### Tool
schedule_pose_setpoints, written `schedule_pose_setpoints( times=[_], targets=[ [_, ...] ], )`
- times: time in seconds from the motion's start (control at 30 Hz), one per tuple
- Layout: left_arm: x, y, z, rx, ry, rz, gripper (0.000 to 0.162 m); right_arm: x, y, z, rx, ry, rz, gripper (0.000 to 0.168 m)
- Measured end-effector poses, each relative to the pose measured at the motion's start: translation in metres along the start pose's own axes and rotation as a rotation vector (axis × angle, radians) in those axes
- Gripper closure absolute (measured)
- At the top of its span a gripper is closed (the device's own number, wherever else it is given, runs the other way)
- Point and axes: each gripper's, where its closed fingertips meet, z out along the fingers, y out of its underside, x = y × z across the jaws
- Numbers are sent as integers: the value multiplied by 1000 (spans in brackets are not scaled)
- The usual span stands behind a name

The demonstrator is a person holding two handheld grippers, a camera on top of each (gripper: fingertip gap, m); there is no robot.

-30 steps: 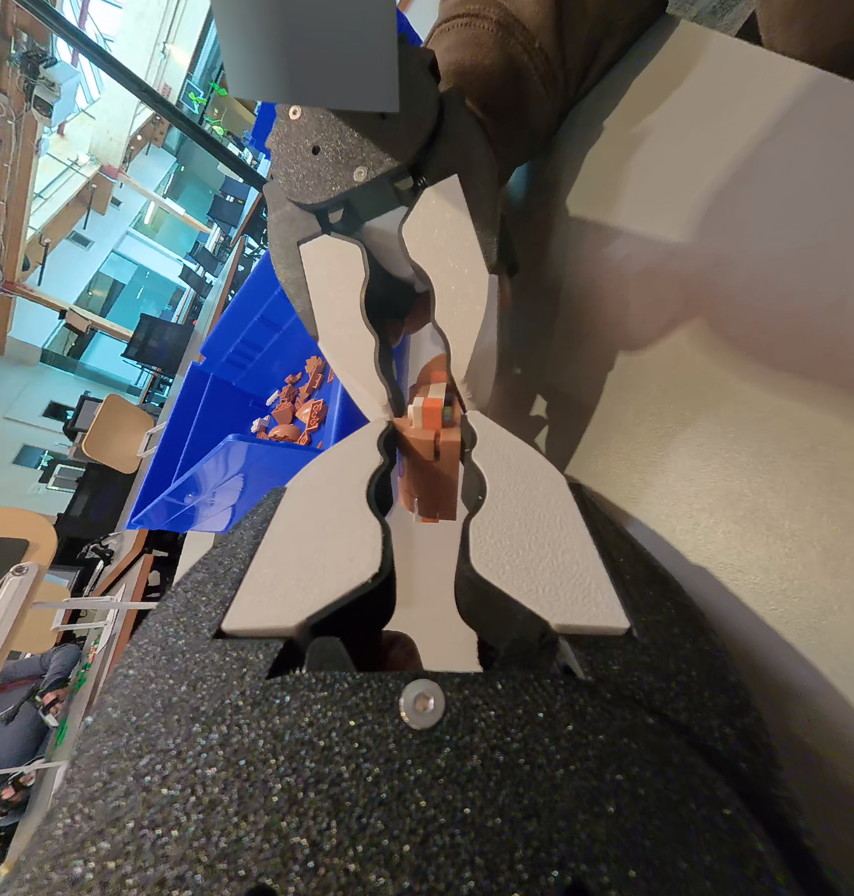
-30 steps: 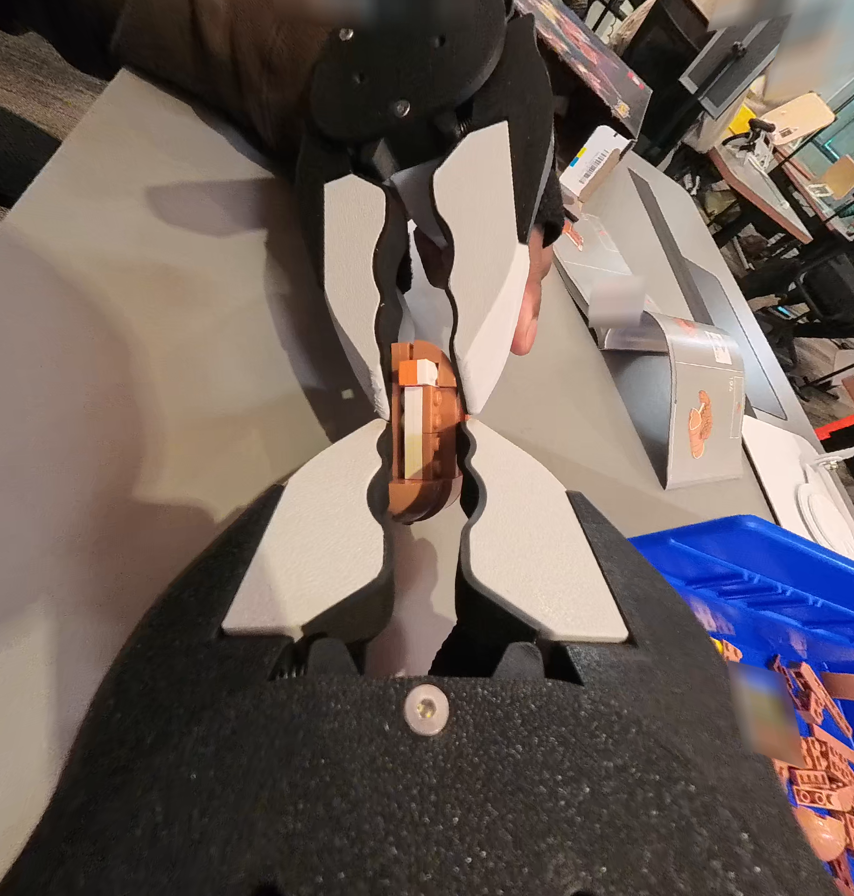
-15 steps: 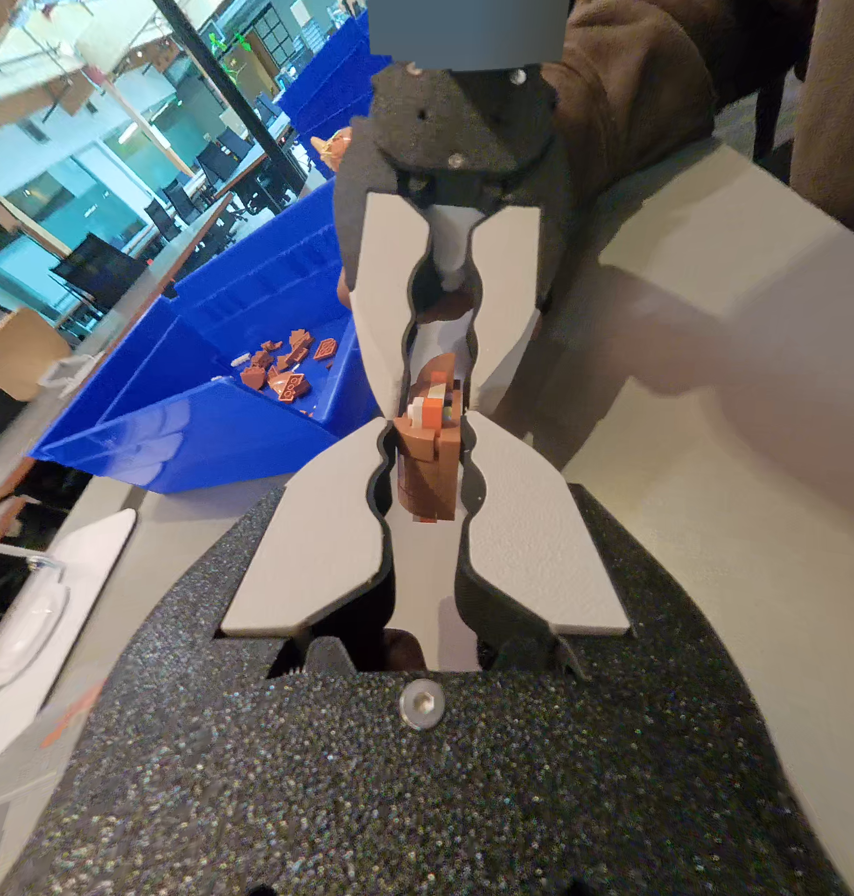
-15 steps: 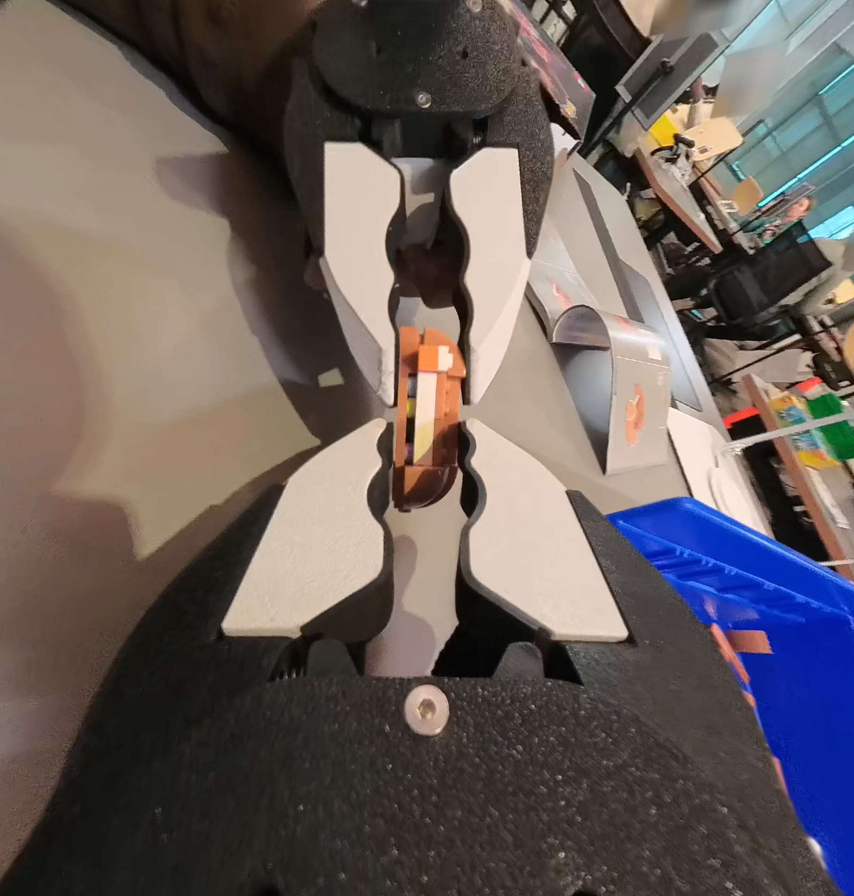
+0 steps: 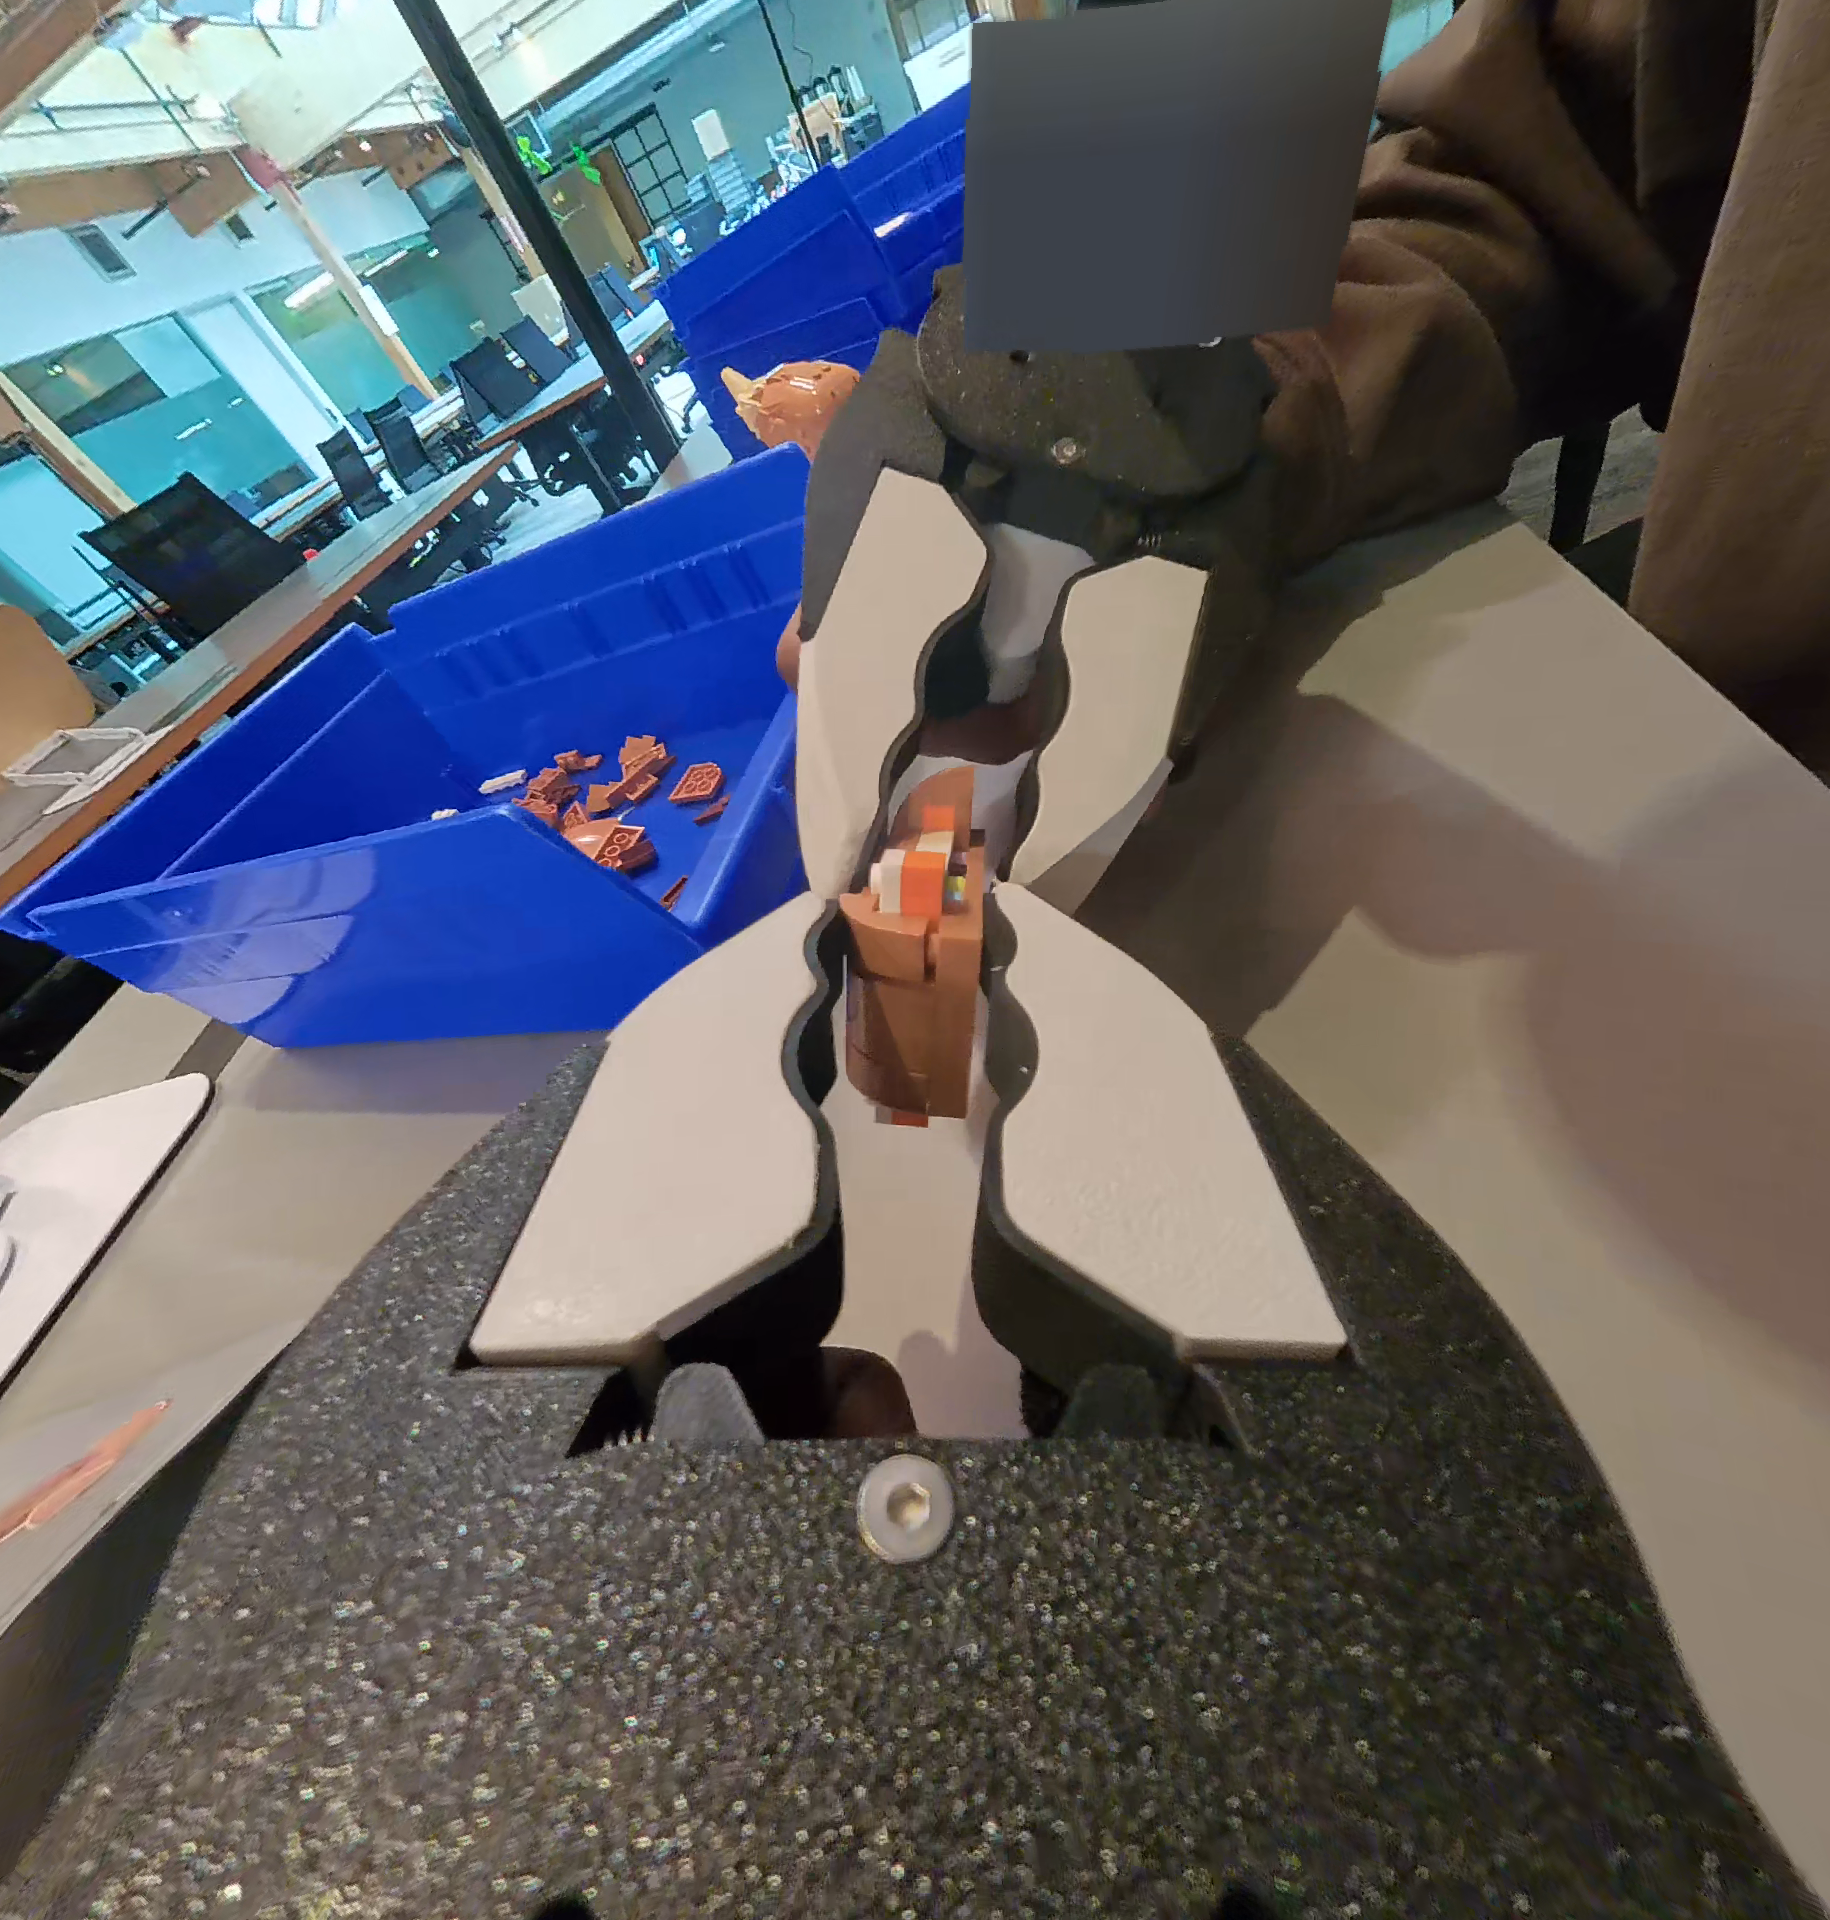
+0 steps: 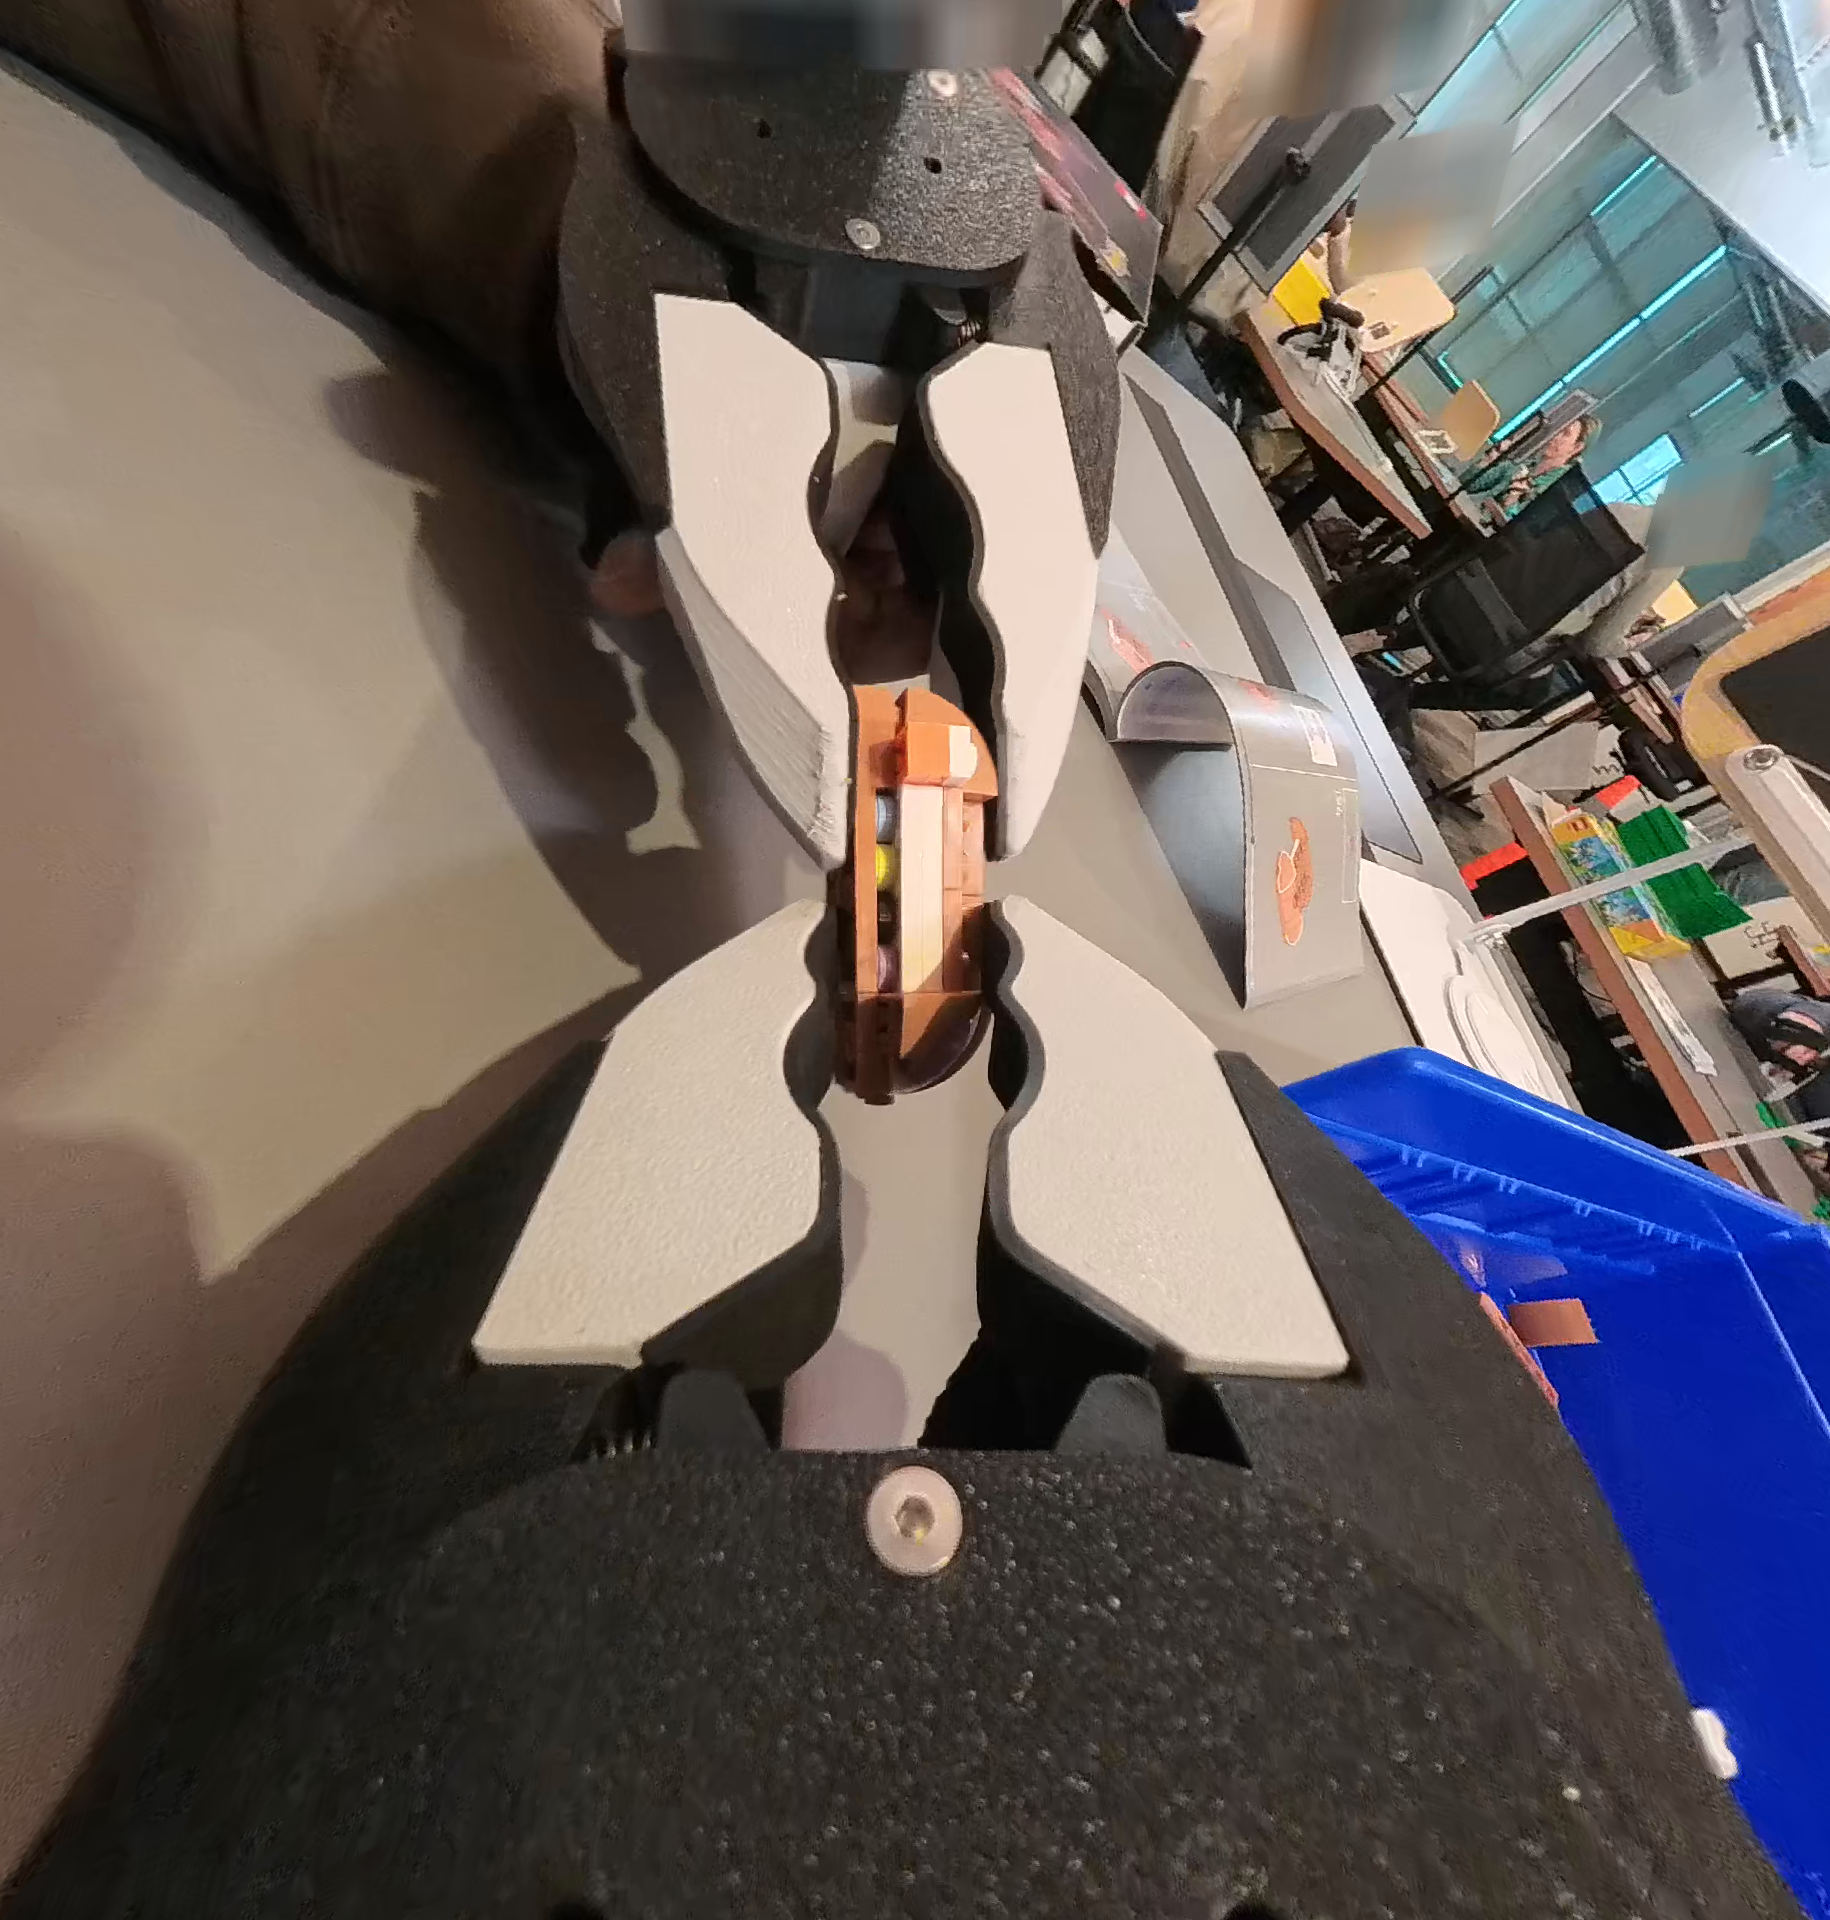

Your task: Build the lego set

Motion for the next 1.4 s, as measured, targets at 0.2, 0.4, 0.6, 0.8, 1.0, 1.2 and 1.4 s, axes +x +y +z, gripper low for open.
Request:
schedule_pose_setpoints(
  times=[0.2,0.4,0.6,0.8,1.0,1.2,1.4],
  targets=[
    [1,-3,-1,17,-8,30,137,-2,-2,-1,38,-23,40,143],
    [1,-1,-4,10,-17,64,137,-3,-1,0,40,-45,71,143],
    [4,1,-4,1,-18,115,137,-7,1,2,28,-74,108,143],
    [8,4,-3,1,-15,146,138,-12,4,2,5,-104,127,144],
    [8,2,-4,27,6,89,138,-12,2,2,17,-112,135,144],
    [4,0,-5,75,36,-26,138,-9,-1,1,67,-118,197,143],
    [3,-3,-6,91,42,-42,138,-8,-4,1,70,-109,186,143]
  ],
)
